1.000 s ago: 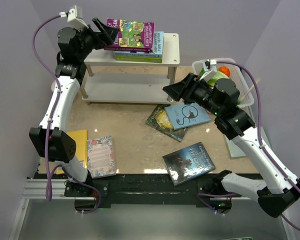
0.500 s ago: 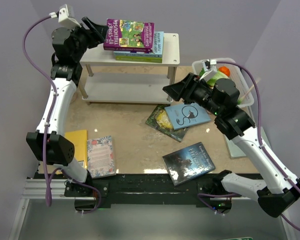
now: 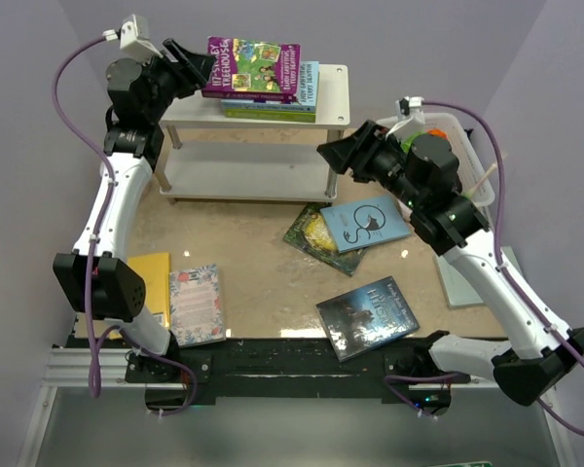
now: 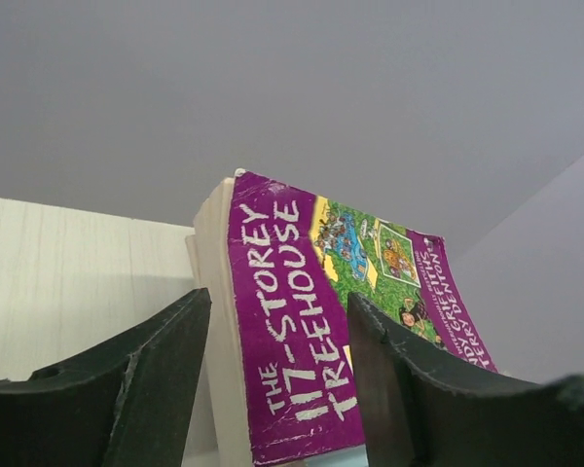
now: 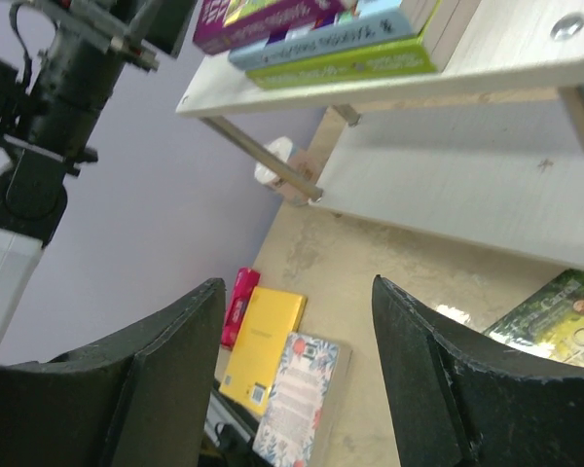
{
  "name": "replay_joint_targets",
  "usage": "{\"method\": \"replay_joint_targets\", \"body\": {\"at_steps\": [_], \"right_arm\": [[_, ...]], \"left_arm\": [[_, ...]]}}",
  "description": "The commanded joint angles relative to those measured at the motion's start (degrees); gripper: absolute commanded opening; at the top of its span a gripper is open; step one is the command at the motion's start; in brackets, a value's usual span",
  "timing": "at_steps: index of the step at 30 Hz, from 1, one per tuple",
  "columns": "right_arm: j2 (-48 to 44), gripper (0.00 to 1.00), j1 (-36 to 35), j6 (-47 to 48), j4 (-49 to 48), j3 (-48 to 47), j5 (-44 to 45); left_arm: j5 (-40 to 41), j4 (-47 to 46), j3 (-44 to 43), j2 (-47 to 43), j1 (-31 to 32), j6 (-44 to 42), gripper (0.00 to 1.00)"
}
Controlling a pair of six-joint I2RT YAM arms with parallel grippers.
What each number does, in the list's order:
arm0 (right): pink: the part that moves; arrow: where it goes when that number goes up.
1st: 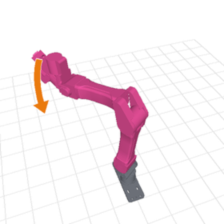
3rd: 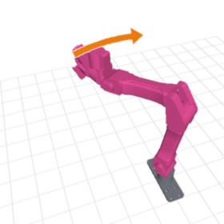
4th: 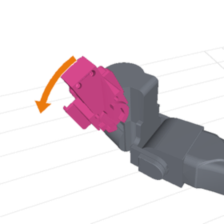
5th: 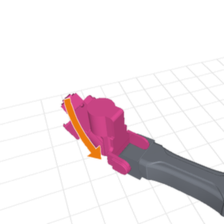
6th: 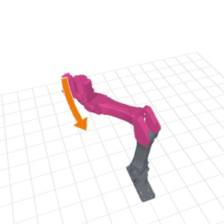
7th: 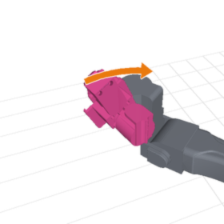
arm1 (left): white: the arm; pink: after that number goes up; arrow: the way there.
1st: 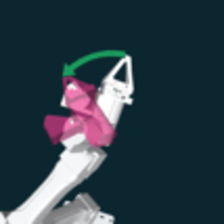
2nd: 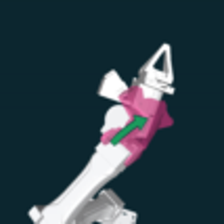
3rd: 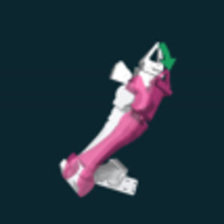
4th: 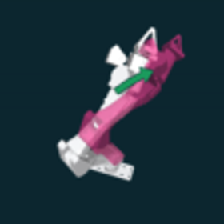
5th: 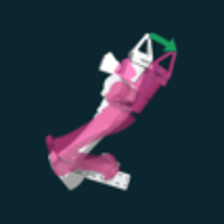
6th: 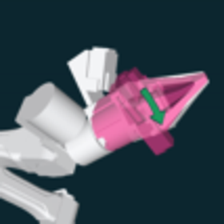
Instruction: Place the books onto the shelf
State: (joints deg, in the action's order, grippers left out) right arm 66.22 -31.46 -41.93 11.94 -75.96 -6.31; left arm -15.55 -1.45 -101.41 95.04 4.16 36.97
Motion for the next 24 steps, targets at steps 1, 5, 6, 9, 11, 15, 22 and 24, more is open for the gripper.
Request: {"method": "replay_joint_targets", "body": {"at_steps": [1, 5, 6, 9, 11, 15, 22, 24], "right_arm": [[4.44, 0.61, 0.00, 4.22, -2.99, -10.77, 14.63], [9.97, 0.43, 0.00, 6.07, -3.15, -17.79, 21.85], [12.25, 0.41, 0.00, 6.07, -3.07, -18.95, 22.65], [15.86, 0.43, 0.17, 6.78, -2.72, -22.38, 22.66], [16.92, 0.45, 0.26, 6.78, -3.33, -23.35, 22.57], [19.74, 0.46, 0.26, 6.43, -3.77, -25.11, 21.78], [24.57, 0.48, 0.35, 5.90, -4.39, -28.53, 19.67], [26.07, 0.49, 0.35, 5.90, -4.65, -29.76, 18.88]], "left_arm": [[5.17, -3.83, 2.00, -3.73, -0.12, 2.40, 0.64], [6.68, -0.66, -0.19, -2.24, -0.12, 2.14, 0.65], [6.41, -0.22, -0.63, -1.62, -0.21, 2.23, 0.65], [3.43, -1.44, -0.90, -0.39, -0.21, 3.28, 0.65], [1.68, -3.29, -0.64, 0.31, -0.21, 3.72, 0.63], [-0.53, -4.00, -2.04, 2.51, -0.21, 4.69, 0.57], [-4.48, -7.15, -2.04, 4.53, 0.14, 6.53, 0.48], [-5.19, -7.69, -2.04, 4.71, 0.41, 6.97, 0.47]]}}
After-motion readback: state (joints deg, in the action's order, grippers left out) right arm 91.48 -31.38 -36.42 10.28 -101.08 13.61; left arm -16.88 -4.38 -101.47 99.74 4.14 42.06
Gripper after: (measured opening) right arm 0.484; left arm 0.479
